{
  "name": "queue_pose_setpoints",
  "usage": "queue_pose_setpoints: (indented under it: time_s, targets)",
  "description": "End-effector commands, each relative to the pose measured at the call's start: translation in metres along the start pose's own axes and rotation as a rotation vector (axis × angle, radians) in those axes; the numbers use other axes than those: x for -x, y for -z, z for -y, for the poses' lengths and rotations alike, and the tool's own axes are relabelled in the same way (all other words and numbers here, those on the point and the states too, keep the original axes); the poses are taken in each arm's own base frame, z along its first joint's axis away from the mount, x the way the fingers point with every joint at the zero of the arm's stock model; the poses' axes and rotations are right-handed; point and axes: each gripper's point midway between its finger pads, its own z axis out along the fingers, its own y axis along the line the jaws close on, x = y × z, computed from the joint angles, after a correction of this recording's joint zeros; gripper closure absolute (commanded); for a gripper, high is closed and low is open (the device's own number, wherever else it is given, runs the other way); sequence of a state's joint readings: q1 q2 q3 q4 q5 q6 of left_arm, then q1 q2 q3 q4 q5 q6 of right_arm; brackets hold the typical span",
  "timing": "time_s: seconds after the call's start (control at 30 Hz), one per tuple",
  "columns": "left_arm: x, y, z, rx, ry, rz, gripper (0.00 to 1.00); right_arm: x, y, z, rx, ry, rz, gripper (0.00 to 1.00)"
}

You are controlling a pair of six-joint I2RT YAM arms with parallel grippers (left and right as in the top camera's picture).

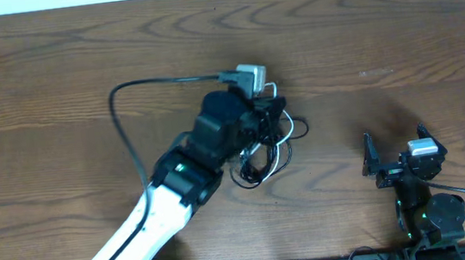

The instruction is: Untangle cables

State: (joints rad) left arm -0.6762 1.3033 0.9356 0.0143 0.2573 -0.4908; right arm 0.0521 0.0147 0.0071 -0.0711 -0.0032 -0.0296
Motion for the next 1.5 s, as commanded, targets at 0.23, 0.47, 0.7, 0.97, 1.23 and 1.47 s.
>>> queue_pose_setpoints:
  time_s: [0.23,0.47,0.7,0.97,1.23,1.47]
  targets:
    - [-0.040,-0.041,-0.039,0.083,0.039,-0.134,0.92,-0.001,0.000,-0.001,0.004,-0.006,-0.002,0.01]
    - [-0.061,-0.042,-0.094,0.220,0.121,-0.229,0.92,-0.001,0.000,-0.001,0.004,-0.006,-0.002,0.01]
    - [-0.061,-0.031,-0.116,0.236,0.195,-0.263,0.91,0.001,0.000,-0.012,0.069,-0.024,0.004,0.01]
    - [-0.041,-0.015,-0.045,-0.302,0.255,-0.344,0.91,0.004,0.003,-0.032,0.185,-0.338,-0.012,0.01]
    - [-0.002,0.039,0.011,-0.810,0.018,-0.299,0.91,0.006,0.005,-0.041,0.235,-0.667,-0.053,0.01]
    - [0.013,0.048,0.023,-0.861,-0.022,-0.265,0.92,0.005,0.015,-0.069,0.390,-0.701,-0.148,0.01]
